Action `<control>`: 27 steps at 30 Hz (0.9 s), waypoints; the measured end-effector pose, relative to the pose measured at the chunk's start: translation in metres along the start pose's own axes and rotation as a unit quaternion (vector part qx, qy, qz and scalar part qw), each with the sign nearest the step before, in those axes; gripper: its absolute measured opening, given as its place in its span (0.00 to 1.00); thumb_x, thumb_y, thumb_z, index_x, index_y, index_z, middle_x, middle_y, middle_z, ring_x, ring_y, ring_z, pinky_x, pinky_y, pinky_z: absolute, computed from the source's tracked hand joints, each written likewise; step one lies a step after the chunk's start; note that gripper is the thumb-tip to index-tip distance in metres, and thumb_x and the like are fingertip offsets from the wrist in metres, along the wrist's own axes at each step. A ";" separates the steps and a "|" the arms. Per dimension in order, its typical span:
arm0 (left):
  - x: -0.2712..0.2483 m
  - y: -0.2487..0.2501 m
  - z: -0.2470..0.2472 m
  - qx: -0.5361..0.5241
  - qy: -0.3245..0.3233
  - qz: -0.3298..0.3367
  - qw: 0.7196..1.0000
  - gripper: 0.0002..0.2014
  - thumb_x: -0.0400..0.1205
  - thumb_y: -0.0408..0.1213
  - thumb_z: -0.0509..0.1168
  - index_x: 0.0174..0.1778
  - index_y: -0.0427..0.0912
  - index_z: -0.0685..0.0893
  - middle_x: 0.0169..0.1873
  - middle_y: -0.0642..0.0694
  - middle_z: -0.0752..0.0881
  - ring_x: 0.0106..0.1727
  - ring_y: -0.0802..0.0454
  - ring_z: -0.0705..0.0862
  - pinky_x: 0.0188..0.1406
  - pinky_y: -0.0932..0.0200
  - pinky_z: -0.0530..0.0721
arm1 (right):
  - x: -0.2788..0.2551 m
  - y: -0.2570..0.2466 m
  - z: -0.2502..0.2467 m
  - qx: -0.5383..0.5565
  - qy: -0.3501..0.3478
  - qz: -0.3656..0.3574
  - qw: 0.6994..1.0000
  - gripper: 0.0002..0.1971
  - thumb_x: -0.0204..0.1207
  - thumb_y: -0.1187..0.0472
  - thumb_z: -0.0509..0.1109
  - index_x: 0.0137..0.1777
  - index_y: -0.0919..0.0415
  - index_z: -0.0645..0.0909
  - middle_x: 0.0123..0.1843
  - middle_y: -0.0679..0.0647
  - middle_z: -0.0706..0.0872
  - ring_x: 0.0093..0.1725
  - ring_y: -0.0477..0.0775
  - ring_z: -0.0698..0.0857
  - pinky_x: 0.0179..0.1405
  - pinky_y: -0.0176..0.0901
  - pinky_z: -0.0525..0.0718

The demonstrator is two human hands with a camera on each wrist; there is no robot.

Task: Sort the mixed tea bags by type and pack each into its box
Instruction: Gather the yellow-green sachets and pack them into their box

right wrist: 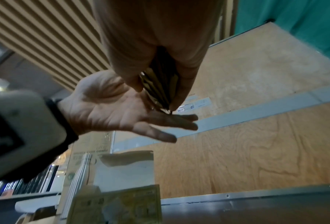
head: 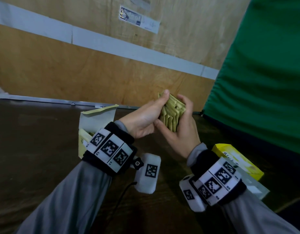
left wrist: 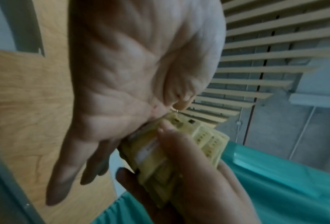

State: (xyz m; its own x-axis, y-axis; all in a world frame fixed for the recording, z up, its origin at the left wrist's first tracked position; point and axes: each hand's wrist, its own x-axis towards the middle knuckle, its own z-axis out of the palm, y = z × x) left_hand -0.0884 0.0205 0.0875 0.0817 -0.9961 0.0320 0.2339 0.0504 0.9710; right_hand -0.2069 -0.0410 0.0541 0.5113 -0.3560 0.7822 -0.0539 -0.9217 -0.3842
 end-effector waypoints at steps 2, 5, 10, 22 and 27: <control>-0.004 0.002 -0.005 0.018 -0.010 -0.022 1.000 0.32 0.83 0.64 0.45 0.73 0.45 0.74 0.69 0.41 0.80 0.70 0.46 0.79 0.68 0.43 0.77 | 0.006 -0.002 -0.001 0.006 0.012 0.035 0.999 0.32 0.71 0.59 0.76 0.71 0.61 0.63 0.57 0.42 0.80 0.53 0.34 0.82 0.52 0.21 0.79; -0.014 0.013 -0.016 0.141 -0.019 -0.077 0.987 0.39 0.80 0.69 0.40 0.82 0.49 0.61 0.79 0.40 0.68 0.80 0.39 0.64 0.77 0.32 0.61 | 0.012 0.003 -0.003 0.029 0.036 0.082 0.996 0.27 0.71 0.64 0.76 0.65 0.62 0.66 0.50 0.34 0.79 0.47 0.24 0.81 0.46 0.18 0.76; -0.055 0.052 -0.056 0.571 -0.006 -0.126 0.811 0.33 0.79 0.58 0.62 0.78 0.47 0.66 0.70 0.53 0.74 0.68 0.53 0.75 0.69 0.55 0.74 | 0.004 0.010 -0.003 0.082 0.021 0.208 0.974 0.23 0.71 0.64 0.75 0.62 0.55 0.68 0.51 0.39 0.81 0.52 0.40 0.83 0.57 0.41 0.81; -0.050 -0.002 -0.090 0.878 -0.132 -0.200 0.413 0.53 0.66 0.33 0.81 0.82 0.49 0.55 0.80 0.46 0.65 0.79 0.45 0.66 0.75 0.50 0.69 | -0.019 -0.001 -0.006 0.060 -0.085 0.278 0.955 0.25 0.70 0.61 0.76 0.61 0.49 0.66 0.53 0.41 0.81 0.55 0.44 0.82 0.60 0.43 0.80; -0.042 -0.011 -0.079 0.843 -0.150 -0.154 0.494 0.45 0.66 0.41 0.81 0.78 0.49 0.65 0.74 0.46 0.72 0.74 0.47 0.71 0.74 0.52 0.71 | -0.032 0.000 -0.023 0.033 -0.108 0.267 0.957 0.26 0.70 0.60 0.77 0.62 0.50 0.65 0.50 0.37 0.80 0.54 0.41 0.82 0.59 0.39 0.78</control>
State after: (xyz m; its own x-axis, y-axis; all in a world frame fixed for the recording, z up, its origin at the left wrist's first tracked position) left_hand -0.0174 0.0677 0.0571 0.0879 -0.9162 -0.3909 -0.9685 0.0132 -0.2487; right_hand -0.2433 -0.0331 0.0405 0.5914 -0.7272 0.3485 -0.3070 -0.6027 -0.7365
